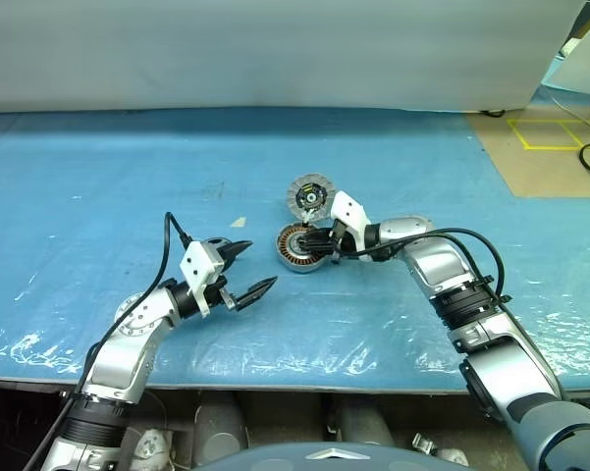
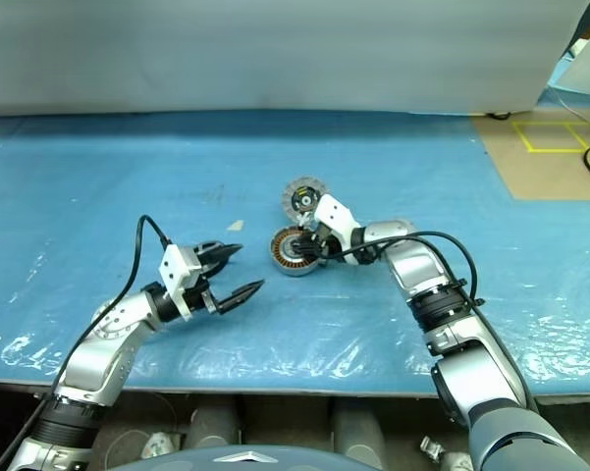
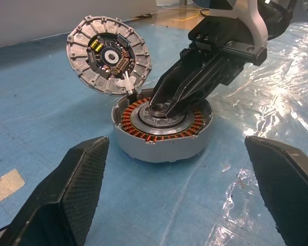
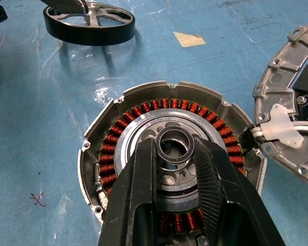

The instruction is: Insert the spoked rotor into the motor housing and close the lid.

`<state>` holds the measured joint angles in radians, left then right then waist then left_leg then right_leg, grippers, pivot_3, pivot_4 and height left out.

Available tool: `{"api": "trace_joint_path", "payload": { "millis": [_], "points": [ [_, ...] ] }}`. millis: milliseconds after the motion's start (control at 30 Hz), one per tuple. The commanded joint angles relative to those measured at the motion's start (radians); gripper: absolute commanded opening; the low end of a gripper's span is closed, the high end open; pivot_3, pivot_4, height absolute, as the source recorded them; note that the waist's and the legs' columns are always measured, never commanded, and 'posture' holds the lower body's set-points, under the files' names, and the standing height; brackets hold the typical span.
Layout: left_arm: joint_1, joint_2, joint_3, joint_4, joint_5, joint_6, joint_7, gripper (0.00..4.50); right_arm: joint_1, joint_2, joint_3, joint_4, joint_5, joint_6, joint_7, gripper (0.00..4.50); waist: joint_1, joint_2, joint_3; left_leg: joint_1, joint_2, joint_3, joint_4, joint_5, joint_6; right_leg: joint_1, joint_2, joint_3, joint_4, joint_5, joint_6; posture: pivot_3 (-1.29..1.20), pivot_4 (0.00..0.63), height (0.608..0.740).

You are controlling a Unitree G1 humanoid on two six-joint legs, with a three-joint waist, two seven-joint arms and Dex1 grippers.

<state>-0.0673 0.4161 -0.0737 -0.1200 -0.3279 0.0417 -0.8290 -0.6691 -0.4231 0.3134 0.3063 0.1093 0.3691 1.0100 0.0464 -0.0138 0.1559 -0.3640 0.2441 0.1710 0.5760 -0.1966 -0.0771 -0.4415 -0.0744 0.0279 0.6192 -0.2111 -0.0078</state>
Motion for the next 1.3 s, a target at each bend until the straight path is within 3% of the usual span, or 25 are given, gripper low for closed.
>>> {"api": "trace_joint_path", "payload": {
  "millis": [33,367,667,867,1000,1267,1300],
  "points": [
    [-0.009,-0.001,0.0,-0.02,0.0,-0.013,-0.005,4.5,-0.001,-0.007,-0.017,0.011,-0.009,0.001,-0.002,0.66,0.0,0.0,0.0,0.0,0.0,0.0,0.0,0.0,0.0,0.0,0.0,0.0,0.0,0.0,0.0,0.0,0.15,0.74],
    [-0.014,-0.004,-0.003,-0.011,0.002,-0.015,-0.007,4.5,0.007,-0.009,-0.003,0.01,-0.025,-0.015,-0.005,0.66,0.0,0.0,0.0,0.0,0.0,0.0,0.0,0.0,0.0,0.0,0.0,0.0,0.0,0.0,0.0,0.0,0.15,0.74],
    [-0.017,-0.004,-0.003,-0.007,0.003,-0.014,-0.01,4.5,-0.003,0.043,-0.078,-0.046,0.088,0.024,0.022,3.7,0.0,0.0,0.0,0.0,0.0,0.0,0.0,0.0,0.0,0.0,0.0,0.0,0.0,0.0,0.0,0.0,0.15,0.74],
    [-0.02,-0.007,-0.006,-0.004,0.004,-0.015,-0.01,4.5,-0.002,0.067,-0.102,-0.067,0.114,0.045,0.012,3.7,0.0,0.0,0.0,0.0,0.0,0.0,0.0,0.0,0.0,0.0,0.0,0.0,0.0,0.0,0.0,0.0,0.15,0.74],
    [-0.02,-0.008,-0.008,-0.003,0.005,-0.015,-0.01,4.5,0.0,0.072,-0.1,-0.052,0.096,0.036,-0.012,2.81,0.0,0.0,0.0,0.0,0.0,0.0,0.0,0.0,0.0,0.0,0.0,0.0,0.0,0.0,0.0,0.0,0.15,0.74],
    [-0.02,-0.013,-0.012,-0.003,0.007,-0.016,-0.01,4.5,-0.007,0.069,-0.077,0.013,0.035,-0.008,-0.042,0.02,0.0,0.0,0.0,0.0,0.0,0.0,0.0,0.0,0.0,0.0,0.0,0.0,0.0,0.0,0.0,0.0,0.15,0.74],
    [-0.021,-0.013,-0.013,-0.003,0.007,-0.016,-0.009,4.5,-0.007,0.068,-0.075,0.018,0.03,-0.009,-0.043,0.02,0.0,0.0,0.0,0.0,0.0,0.0,0.0,0.0,0.0,0.0,0.0,0.0,0.0,0.0,0.0,0.0,0.15,0.74]
  ]
}}
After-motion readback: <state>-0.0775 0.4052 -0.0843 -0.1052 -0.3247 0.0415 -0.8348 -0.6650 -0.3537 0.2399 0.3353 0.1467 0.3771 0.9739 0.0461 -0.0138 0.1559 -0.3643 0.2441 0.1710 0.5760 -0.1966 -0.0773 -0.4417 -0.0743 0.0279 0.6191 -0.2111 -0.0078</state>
